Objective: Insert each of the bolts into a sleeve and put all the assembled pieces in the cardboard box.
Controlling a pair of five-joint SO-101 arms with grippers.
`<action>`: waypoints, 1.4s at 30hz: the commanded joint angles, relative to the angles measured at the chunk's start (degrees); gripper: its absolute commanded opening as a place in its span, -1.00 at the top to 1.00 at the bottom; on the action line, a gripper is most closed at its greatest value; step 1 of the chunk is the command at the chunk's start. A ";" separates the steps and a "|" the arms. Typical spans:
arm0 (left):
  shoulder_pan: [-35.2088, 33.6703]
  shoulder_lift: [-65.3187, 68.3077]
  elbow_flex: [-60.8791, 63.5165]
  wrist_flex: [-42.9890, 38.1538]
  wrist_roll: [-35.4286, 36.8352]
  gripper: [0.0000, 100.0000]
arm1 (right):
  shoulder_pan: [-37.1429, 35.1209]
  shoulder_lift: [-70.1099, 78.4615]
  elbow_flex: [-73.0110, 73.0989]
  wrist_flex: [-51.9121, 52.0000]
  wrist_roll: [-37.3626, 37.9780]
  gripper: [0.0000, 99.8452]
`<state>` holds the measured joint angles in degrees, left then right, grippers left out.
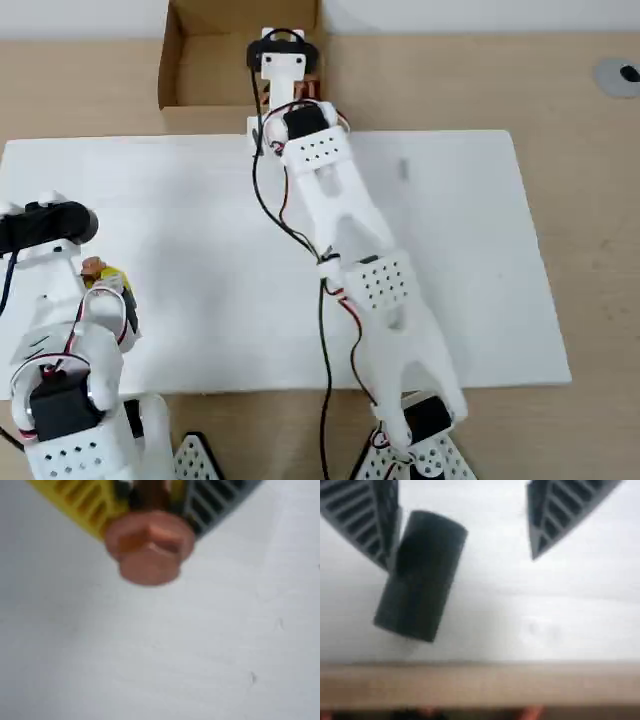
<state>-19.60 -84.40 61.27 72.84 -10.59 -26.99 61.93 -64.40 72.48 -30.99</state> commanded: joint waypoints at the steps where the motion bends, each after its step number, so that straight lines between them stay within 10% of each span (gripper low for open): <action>1: -0.97 -0.66 -0.70 -1.49 0.53 0.98 | 0.04 -0.92 1.36 -0.53 -0.79 0.56; 30: -0.97 -0.66 -1.76 -1.41 0.18 0.98 | 4.53 0.40 1.45 1.41 3.43 0.93; 42: -0.97 -0.66 -3.25 -1.32 0.18 0.98 | 1.98 -1.80 -7.96 24.70 9.23 0.93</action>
<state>-19.60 -84.40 61.27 72.84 -10.59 -23.74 62.55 -68.35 89.98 -22.73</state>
